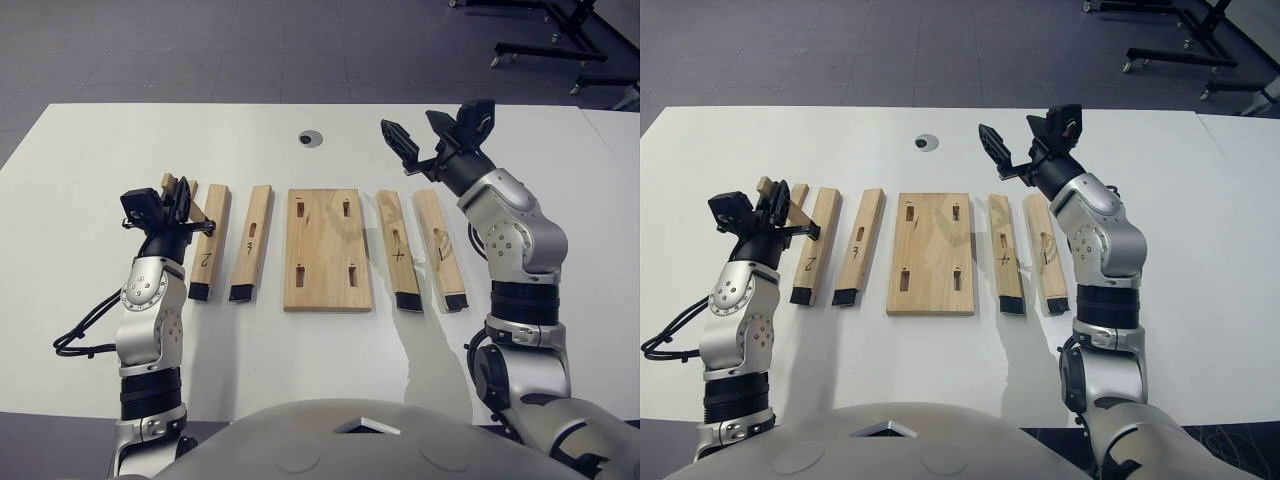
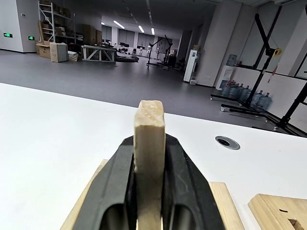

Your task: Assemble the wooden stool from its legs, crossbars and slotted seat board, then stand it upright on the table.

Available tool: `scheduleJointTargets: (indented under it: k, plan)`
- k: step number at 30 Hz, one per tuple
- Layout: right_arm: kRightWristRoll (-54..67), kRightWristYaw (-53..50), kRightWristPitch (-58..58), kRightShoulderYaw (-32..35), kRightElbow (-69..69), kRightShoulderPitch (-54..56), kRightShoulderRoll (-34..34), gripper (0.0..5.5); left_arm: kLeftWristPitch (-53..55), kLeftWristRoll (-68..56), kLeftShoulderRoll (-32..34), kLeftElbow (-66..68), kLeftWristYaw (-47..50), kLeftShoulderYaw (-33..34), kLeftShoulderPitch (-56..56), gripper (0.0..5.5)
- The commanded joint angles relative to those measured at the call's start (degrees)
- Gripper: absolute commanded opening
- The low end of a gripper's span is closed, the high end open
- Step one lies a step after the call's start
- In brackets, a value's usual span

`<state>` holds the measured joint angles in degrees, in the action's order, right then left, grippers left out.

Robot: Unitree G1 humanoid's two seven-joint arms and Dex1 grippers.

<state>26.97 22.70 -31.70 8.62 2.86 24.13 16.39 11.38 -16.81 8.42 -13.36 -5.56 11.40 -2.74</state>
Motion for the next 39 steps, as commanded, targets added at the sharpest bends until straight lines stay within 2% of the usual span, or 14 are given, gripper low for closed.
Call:
scheduleJointTargets:
  k: [1, 18, 19, 39]
  plan:
    - [-0.1, -0.3, -0.3, -0.2, 0.2, 0.5, -0.3, 5.31, -1.0, 1.8, 0.1, 1.2, -0.4, -0.9, -0.4, 0.38]
    - [-0.2, -0.2, -0.5, -0.5, 0.3, 0.4, -0.5, 5.31, -12.7, 9.1, -0.2, 14.7, -2.1, -4.1, -3.1, 0.38]
    - [-0.2, -0.2, -0.5, -0.5, 0.4, 0.4, -0.5, 5.34, -12.9, 9.0, -0.3, 15.1, -2.1, -4.2, -3.2, 0.75]
    - [-0.1, -0.5, -0.9, -0.7, 0.8, -0.1, -0.7, 5.34, -12.3, 9.8, -0.5, 17.4, -1.3, -3.8, -3.1, 3.69]
